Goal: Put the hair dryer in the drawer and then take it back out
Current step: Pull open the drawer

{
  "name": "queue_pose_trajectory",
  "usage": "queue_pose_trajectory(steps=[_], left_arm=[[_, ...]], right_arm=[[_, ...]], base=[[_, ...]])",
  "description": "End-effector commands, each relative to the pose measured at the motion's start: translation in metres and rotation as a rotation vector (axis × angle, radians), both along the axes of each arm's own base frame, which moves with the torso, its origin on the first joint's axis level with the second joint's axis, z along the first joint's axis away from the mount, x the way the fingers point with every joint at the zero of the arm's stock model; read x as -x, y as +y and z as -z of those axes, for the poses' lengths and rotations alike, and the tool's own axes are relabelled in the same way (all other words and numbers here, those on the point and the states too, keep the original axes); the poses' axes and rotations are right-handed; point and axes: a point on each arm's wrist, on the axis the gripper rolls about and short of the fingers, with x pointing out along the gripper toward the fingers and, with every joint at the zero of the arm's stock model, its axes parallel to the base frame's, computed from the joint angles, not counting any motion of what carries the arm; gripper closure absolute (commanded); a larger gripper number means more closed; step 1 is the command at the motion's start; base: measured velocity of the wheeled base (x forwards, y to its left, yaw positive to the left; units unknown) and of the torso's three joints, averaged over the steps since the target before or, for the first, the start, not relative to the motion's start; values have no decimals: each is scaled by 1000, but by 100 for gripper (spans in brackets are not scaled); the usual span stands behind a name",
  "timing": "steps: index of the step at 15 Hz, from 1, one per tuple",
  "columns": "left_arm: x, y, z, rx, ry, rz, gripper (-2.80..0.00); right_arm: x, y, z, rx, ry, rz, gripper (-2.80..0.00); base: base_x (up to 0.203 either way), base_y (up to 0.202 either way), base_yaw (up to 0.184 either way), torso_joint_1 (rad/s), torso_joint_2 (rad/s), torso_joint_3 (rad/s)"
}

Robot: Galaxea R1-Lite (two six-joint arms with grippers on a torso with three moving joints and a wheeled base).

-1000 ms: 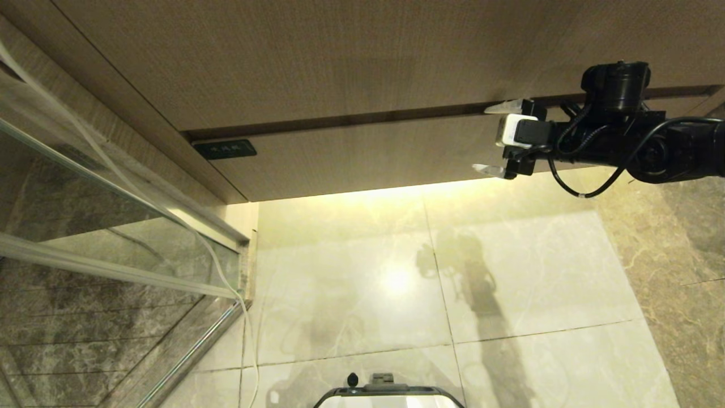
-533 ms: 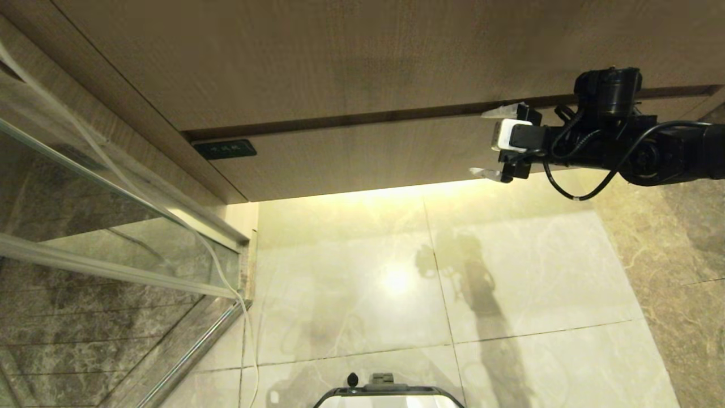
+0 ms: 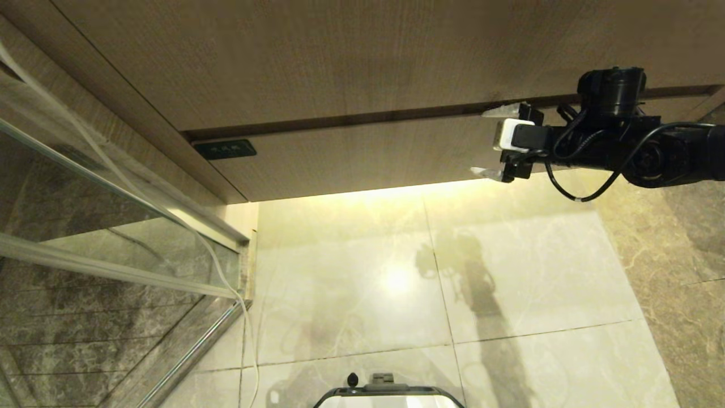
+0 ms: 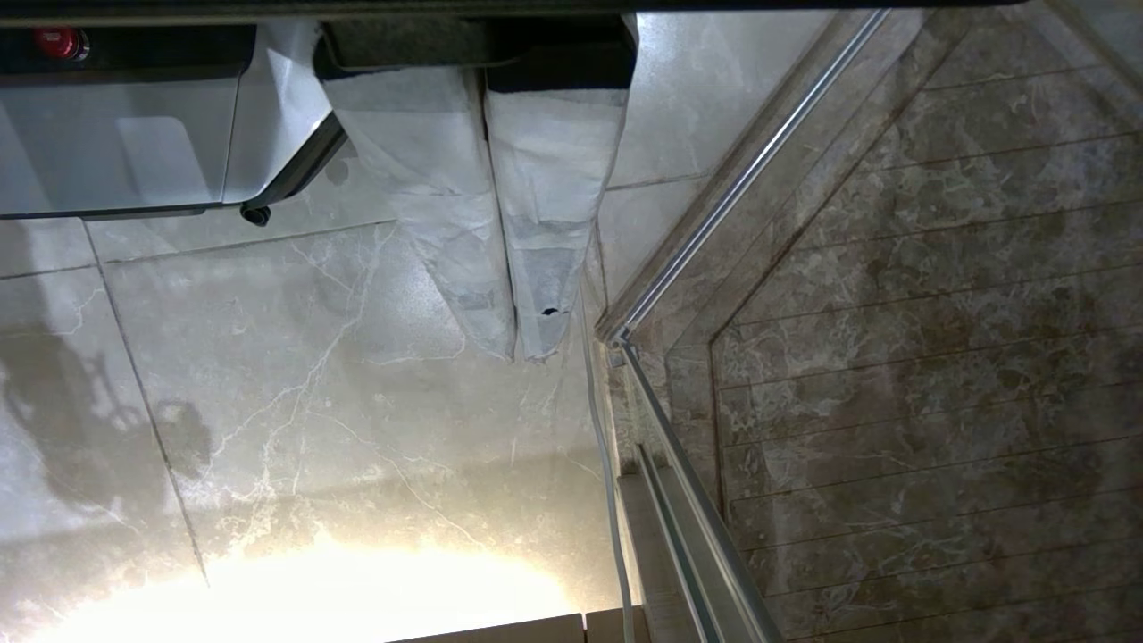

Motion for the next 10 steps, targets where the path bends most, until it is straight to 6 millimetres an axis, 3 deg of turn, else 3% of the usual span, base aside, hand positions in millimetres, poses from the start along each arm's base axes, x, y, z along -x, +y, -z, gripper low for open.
queue_pose_trajectory(steps=[1,10], left_arm=[[0,0,0,0,1,-1,0],[0,0,0,0,0,-1,0]], right_arm=[[4,0,-6,3,-23,-4,-280],[-17,3,7,5,-18,-3,-280]], base=[[0,0,0,0,0,0],[0,0,0,0,0,0]])
